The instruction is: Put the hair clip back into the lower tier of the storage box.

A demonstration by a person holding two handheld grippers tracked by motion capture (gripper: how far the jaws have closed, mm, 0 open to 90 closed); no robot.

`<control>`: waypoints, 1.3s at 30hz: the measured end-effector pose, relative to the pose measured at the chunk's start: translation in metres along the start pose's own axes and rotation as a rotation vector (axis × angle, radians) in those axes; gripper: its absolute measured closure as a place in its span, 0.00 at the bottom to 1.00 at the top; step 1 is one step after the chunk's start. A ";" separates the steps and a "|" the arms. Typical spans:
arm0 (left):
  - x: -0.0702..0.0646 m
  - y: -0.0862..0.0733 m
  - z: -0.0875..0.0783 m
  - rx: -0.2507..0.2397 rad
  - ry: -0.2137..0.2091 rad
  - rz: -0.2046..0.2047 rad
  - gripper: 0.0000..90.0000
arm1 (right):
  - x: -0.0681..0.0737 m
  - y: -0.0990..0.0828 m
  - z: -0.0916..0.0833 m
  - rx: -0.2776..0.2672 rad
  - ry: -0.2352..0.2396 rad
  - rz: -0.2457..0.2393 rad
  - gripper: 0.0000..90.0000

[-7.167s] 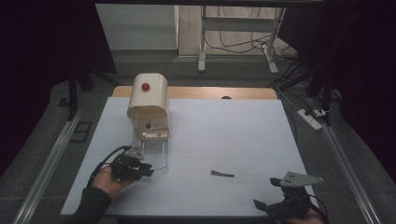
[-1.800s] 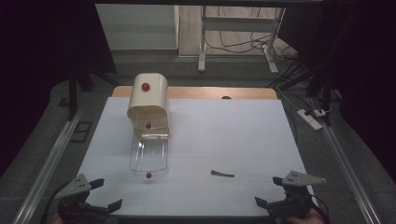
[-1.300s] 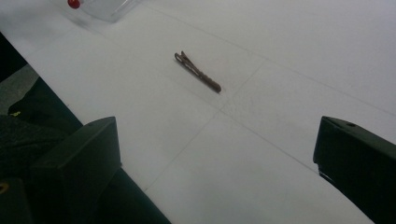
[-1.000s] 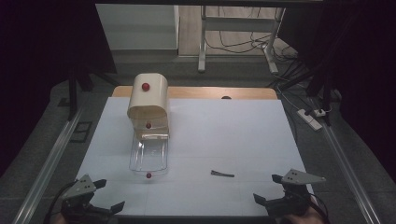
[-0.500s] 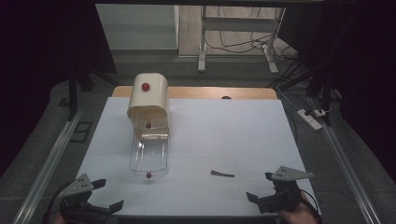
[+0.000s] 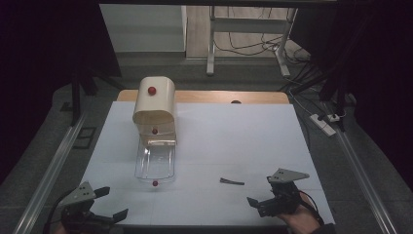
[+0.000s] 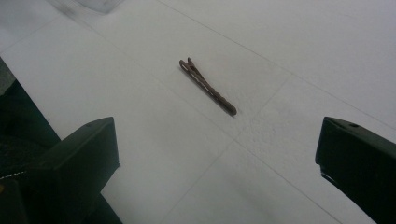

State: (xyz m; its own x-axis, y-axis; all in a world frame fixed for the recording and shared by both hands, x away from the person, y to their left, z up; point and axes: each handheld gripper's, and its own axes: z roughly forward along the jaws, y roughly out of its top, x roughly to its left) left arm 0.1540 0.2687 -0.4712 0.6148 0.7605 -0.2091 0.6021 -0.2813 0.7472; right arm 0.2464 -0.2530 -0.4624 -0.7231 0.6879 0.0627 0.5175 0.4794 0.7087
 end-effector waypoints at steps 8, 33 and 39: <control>0.001 0.000 -0.001 -0.009 0.002 -0.007 0.00 | -0.001 0.008 0.014 0.046 0.019 -0.055 0.00; 0.002 -0.001 -0.002 -0.013 -0.006 -0.012 0.00 | -0.001 0.028 0.050 0.097 0.040 -0.076 0.00; 0.002 -0.001 -0.002 -0.014 -0.007 -0.012 0.00 | -0.003 0.032 0.058 0.107 0.052 -0.071 0.00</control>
State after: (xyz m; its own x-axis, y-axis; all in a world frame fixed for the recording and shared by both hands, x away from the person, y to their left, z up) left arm 0.1539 0.2715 -0.4711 0.6113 0.7595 -0.2224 0.6022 -0.2640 0.7534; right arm 0.2917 -0.2084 -0.4806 -0.7810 0.6222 0.0532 0.5080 0.5834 0.6337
